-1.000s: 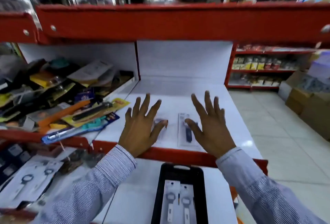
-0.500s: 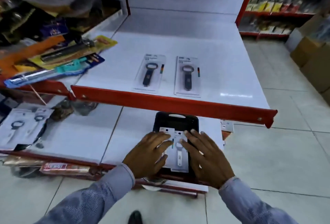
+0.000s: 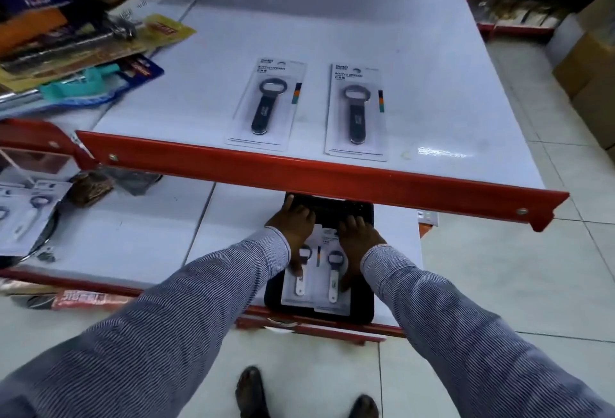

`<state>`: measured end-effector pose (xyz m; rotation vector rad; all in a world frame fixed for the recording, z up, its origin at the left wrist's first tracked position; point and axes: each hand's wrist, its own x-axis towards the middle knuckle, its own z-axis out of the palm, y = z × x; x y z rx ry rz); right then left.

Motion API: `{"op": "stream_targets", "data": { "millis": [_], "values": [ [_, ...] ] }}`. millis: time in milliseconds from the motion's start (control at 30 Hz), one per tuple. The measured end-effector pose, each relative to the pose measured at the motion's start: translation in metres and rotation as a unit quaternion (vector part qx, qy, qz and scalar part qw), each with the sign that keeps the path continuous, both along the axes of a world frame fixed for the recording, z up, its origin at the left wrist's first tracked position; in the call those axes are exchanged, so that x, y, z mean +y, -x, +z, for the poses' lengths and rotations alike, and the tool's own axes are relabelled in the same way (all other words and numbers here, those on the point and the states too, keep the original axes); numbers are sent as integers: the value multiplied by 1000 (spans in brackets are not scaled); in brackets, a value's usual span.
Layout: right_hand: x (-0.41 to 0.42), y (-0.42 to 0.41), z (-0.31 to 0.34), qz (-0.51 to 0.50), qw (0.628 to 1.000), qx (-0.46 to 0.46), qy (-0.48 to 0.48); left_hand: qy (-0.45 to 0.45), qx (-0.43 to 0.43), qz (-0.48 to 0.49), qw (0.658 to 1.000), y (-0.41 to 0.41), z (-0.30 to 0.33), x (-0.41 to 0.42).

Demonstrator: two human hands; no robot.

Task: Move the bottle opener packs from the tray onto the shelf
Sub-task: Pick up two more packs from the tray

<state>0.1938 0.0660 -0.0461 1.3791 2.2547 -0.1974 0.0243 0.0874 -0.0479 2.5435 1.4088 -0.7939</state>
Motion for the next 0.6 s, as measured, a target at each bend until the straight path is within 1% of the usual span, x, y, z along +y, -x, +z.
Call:
{"op": "stream_targets", "data": {
  "millis": [100, 133, 200, 233, 300, 367, 433, 500, 567, 600],
  "values": [
    [1, 3, 5, -20, 999, 23, -14, 5, -37, 24, 999, 4, 14, -4],
    [1, 2, 10, -47, 997, 54, -9, 4, -61, 42, 997, 6, 18, -6],
    [-2, -2, 24, -133, 977, 166, 23, 10, -147, 91, 985, 11, 27, -16],
    [-5, -6, 32, -158, 961, 224, 26, 13, -208, 118, 971, 15, 33, -23],
    [-20, -15, 50, -183, 933, 309, 7, 12, -317, 163, 934, 23, 44, -44],
    [-43, -19, 71, -187, 907, 377, -22, 22, -387, 201, 900, 30, 55, -70],
    [-69, -18, 95, -180, 885, 428, -43, 20, -424, 210, 881, 35, 71, -97],
    [-91, -18, 119, -173, 877, 442, -75, -10, -446, 203, 872, 40, 91, -118],
    [-107, -21, 145, -151, 870, 448, -141, -53, -482, 189, 854, 46, 119, -131],
    [-112, -21, 158, -144, 859, 459, -176, -73, -500, 185, 843, 48, 133, -135]
  ]
}}
